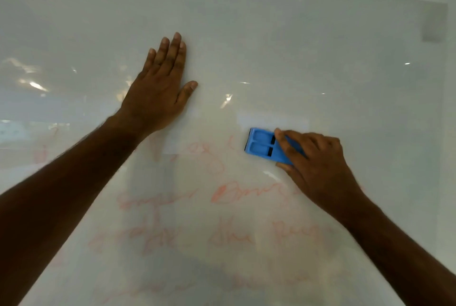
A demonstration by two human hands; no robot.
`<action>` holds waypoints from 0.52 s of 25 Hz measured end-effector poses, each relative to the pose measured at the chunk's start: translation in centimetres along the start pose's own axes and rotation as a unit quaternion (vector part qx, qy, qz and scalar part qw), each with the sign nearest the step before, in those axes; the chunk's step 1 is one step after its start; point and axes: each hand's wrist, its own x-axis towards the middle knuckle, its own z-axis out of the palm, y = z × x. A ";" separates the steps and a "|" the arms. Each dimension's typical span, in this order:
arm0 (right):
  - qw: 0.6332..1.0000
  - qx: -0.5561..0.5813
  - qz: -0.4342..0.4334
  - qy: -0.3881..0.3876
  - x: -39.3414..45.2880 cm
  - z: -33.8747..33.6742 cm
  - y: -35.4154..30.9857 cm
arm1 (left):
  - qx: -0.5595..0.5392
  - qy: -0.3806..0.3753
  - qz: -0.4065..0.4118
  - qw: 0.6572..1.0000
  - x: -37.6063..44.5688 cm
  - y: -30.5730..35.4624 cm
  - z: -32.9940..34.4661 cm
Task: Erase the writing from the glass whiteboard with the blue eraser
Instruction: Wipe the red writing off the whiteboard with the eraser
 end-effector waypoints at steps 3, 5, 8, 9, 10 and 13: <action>0.999 0.015 0.038 0.014 3.7 0.7 -1.3 | 0.008 -0.003 0.008 1.000 -0.6 -1.1 -0.2; 0.999 0.025 0.039 0.013 5.1 1.0 -3.2 | 0.009 0.000 0.013 1.000 -0.8 -1.3 -0.2; 1.000 0.023 0.002 -0.004 3.5 1.2 -5.8 | 0.013 0.000 0.018 1.000 -1.4 -2.2 -0.4; 1.000 0.019 -0.016 -0.012 2.3 1.1 -6.0 | 0.014 -0.001 0.022 1.000 -1.7 -2.6 -0.5; 0.999 0.017 -0.031 -0.017 1.1 0.9 -5.9 | 0.015 -0.003 0.024 1.000 -2.1 -3.1 -0.7; 0.999 0.001 -0.046 -0.009 -1.3 0.0 -3.6 | 0.017 -0.005 0.030 0.999 -3.1 -4.2 -1.1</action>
